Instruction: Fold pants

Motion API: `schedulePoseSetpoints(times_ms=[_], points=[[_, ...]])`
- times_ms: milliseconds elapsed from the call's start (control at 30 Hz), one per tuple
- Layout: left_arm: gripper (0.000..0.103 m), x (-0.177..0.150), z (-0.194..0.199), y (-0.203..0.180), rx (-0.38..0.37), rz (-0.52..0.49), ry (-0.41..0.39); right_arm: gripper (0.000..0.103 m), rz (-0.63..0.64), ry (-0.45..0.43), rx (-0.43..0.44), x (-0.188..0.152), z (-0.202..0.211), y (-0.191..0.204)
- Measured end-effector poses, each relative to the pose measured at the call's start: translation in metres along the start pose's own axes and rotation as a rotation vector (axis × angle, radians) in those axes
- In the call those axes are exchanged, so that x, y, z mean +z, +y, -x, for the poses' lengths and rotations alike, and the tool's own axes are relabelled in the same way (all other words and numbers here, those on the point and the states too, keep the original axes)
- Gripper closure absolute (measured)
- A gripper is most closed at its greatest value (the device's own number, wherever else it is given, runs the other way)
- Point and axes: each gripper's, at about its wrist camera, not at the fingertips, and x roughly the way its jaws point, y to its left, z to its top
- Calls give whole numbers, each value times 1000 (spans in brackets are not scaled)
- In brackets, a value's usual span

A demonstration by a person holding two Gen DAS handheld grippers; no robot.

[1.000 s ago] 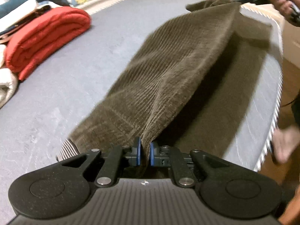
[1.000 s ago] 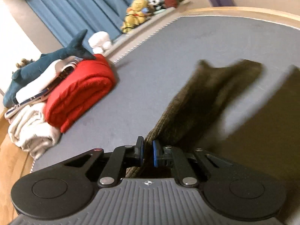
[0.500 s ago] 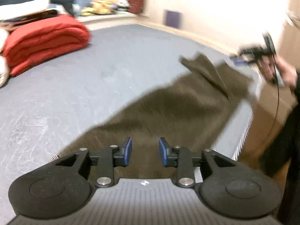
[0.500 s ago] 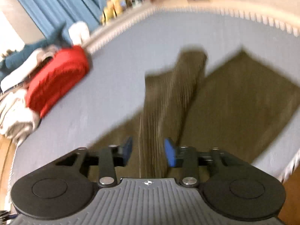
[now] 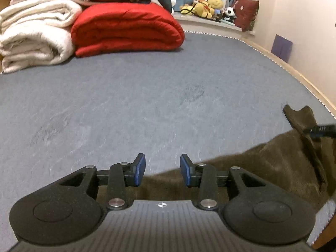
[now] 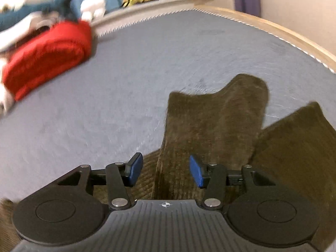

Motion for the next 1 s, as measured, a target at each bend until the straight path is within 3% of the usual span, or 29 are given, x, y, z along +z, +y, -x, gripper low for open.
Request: schedulePoseSetpoints(times_ms=[200, 267, 333, 433, 567, 667, 767, 800, 833, 900, 933, 967, 1000], points=[[62, 17, -11, -17, -22, 2, -18, 50, 181, 43, -69, -14, -19, 15], [62, 14, -15, -18, -19, 23, -23, 93, 207, 30, -93, -13, -15, 13], [62, 19, -21, -20, -47, 39, -18, 95, 125, 20, -65, -7, -4, -8], [62, 22, -20, -31, -86, 45, -18, 96, 57, -24, -105, -3, 29, -42], [62, 20, -16, -47, -124, 34, -12, 96, 2, -45, -113, -23, 83, -93], [62, 18, -14, -58, -168, 36, -1, 96, -16, 42, -88, -55, 110, -128], [62, 19, -14, -64, -185, 33, -1, 95, 60, 224, -22, -84, 113, -147], [62, 18, -14, -66, -184, 32, -1, 94, 70, 242, -28, -89, 114, -152], [62, 18, -14, -67, -184, 32, 0, 91, 53, 217, -50, -88, 119, -159], [61, 17, -16, -68, -178, 32, 1, 70, -25, 121, -68, -77, 130, -172], [60, 16, -16, -67, -174, 30, 3, 51, -69, 39, -68, -68, 138, -175], [59, 15, -17, -66, -171, 29, 5, 40, -82, -27, -65, -62, 142, -173], [59, 14, -18, -66, -163, 29, 8, 38, -72, -67, -56, -55, 143, -168]])
